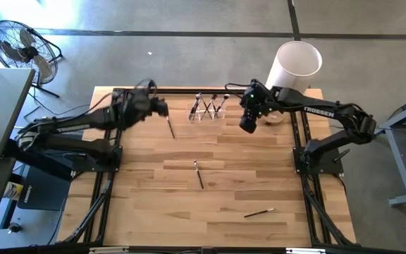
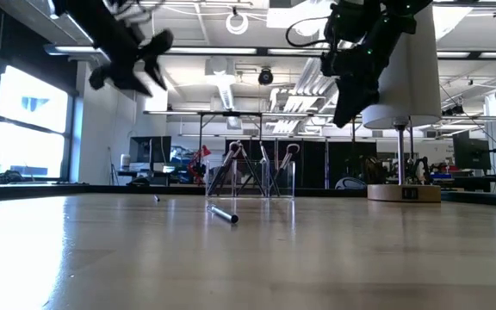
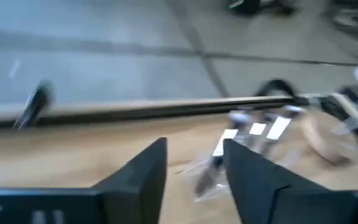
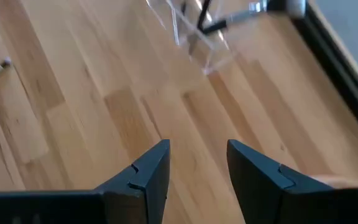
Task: Pick & Place Makeup Brushes
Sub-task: Put the black eyeshadow brush into the transparent organizer
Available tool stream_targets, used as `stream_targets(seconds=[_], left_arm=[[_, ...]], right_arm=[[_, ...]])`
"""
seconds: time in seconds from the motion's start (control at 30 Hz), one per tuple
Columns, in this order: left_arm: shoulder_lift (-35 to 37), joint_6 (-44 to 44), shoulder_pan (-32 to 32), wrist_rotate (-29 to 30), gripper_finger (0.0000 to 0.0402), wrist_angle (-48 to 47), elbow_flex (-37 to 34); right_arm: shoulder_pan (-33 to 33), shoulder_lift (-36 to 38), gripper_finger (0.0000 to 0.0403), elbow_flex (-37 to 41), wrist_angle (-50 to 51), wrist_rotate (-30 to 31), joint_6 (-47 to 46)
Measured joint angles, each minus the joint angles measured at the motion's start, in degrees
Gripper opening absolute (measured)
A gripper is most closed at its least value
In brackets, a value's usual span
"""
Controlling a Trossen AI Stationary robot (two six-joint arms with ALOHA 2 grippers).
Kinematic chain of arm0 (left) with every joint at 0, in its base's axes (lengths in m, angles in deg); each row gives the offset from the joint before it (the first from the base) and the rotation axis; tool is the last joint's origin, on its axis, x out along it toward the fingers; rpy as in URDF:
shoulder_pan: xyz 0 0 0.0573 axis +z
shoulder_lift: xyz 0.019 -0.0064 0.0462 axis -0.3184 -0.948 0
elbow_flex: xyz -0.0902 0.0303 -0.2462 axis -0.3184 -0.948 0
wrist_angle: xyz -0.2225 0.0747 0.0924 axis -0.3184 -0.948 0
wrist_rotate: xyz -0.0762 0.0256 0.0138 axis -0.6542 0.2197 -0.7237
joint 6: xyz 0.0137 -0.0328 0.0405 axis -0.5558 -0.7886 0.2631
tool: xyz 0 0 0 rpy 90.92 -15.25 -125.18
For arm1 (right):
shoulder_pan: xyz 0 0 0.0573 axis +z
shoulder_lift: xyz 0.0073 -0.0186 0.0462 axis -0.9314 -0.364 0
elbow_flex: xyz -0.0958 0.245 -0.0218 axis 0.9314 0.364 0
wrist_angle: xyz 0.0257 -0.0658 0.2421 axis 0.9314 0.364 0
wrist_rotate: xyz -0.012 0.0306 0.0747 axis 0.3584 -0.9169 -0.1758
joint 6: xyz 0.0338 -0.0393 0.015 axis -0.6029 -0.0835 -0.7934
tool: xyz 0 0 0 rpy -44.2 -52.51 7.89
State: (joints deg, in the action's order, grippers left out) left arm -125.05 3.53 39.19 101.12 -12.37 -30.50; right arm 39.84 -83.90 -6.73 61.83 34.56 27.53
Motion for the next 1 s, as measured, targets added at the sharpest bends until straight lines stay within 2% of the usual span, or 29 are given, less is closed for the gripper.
stream_targets(seconds=[0.1,0.23,0.43,0.53,0.8,1.0], left_arm=[[-3.95,-6.34,9.08,-10.79,0.0197,-6.47,1.54],[-11.13,-7.17,17.88,-23.62,0.0223,-7.19,1.78],[-23.23,-11.09,24.97,-34.28,0.0217,-6.28,1.8],[-28.02,-11.67,26.44,-36.21,0.0213,-5.8,1.83],[-38.15,-11.18,26.64,-35.56,0.0211,-6.68,7.92],[-44.98,-9.7,26.64,-32.64,0.0211,-14.78,14.8]], right_arm=[[0.78,-0.02,0.0154,0.0,1.98,0.4,-1.51],[2.35,-0.02,0.0154,0.0,2.28,0.84,-1.89],[4.09,-0.07,0.0154,0.0,2.06,2.95,-3.05],[4.12,-0.07,0.0154,0.0,1.67,3.0,-3.04],[4.12,-0.09,0.0154,0.0,-0.88,3.12,-2.31],[4.12,-0.09,0.0154,0.0,-0.87,3.11,-2.16]])
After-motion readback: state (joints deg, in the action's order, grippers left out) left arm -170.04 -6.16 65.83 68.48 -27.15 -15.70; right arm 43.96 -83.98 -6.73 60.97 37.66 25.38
